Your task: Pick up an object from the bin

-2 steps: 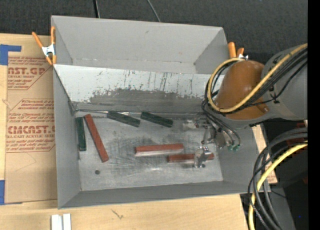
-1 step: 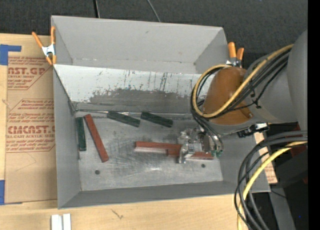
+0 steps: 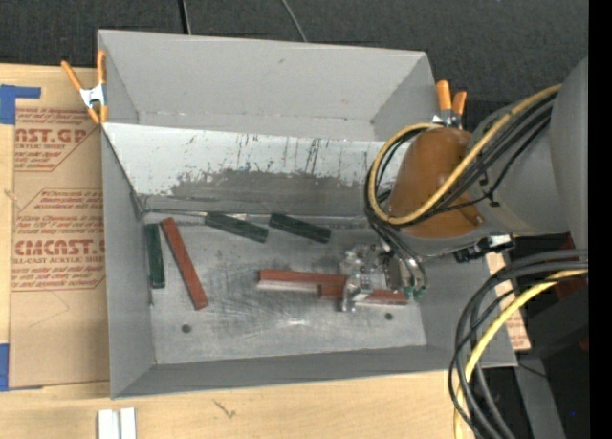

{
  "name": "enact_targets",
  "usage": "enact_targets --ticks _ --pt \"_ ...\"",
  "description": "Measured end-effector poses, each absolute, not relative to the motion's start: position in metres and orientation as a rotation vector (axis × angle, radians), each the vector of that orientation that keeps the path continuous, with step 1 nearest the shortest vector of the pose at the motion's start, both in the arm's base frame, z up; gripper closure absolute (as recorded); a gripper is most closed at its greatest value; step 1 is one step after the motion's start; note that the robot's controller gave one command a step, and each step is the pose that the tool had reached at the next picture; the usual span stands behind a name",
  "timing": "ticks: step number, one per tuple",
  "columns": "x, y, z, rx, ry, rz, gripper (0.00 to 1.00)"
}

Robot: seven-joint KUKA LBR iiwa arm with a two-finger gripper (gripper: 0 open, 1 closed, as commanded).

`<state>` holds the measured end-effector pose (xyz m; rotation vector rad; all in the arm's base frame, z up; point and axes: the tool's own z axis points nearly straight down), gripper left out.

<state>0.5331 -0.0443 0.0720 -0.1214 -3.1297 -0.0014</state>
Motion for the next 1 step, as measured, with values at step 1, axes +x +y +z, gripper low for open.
enact_targets --ticks 1 --pt "0.5386 -0.0362 0.2121 -0.146 -3.14 0.0 1.0"
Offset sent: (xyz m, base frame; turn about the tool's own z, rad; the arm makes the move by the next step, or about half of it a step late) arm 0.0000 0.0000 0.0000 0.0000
